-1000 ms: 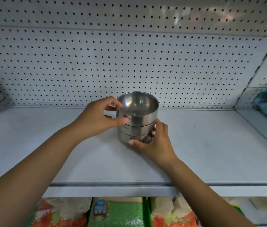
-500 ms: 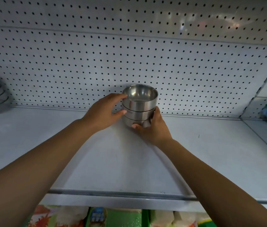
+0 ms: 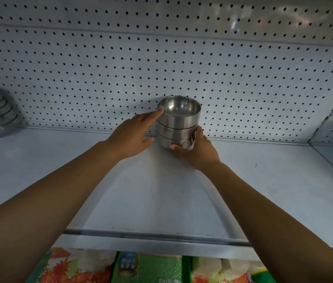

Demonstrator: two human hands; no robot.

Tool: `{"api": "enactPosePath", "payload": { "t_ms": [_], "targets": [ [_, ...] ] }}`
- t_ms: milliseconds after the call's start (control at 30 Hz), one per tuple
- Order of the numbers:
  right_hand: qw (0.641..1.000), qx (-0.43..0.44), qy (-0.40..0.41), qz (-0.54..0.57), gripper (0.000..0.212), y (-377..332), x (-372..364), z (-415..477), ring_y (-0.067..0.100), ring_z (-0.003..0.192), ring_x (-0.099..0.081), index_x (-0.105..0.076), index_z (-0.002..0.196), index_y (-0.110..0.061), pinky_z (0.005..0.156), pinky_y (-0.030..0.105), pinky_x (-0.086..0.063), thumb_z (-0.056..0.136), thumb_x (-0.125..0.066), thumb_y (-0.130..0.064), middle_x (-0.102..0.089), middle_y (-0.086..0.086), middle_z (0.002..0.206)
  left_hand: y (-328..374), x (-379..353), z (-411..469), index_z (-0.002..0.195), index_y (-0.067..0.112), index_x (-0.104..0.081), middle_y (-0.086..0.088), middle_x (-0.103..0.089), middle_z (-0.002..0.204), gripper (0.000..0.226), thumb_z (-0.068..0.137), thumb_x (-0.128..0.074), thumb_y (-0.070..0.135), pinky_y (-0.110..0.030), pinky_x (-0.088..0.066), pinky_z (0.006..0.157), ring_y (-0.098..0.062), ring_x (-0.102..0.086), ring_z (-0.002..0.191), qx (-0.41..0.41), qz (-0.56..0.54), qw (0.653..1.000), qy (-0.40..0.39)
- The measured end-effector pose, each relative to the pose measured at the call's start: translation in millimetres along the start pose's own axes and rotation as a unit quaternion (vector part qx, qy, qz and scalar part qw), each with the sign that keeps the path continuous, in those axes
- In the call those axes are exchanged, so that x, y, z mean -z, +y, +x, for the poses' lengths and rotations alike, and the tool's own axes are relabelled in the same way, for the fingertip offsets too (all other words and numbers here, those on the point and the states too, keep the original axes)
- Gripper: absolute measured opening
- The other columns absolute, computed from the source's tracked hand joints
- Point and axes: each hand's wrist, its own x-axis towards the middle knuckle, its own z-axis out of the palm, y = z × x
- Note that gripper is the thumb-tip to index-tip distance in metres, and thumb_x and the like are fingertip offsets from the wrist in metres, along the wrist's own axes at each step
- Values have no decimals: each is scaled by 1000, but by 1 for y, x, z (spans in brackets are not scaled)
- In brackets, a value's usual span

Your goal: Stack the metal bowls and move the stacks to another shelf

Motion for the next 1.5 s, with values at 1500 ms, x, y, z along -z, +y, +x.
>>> {"api": "enactPosePath", "payload": {
  "t_ms": [1500],
  "targets": [
    [665,467,-582,-39,61,-236,-232,-463,-18,119,-37,-47,148,-38,90,-7,-25,93,-72,-44,-49,-26,140,213,100,-706,143,25,-56,8,-56,147,62,86,-76,41,-25,-31,110,-14,-47,137,743,-40,657,119]
  ]
}}
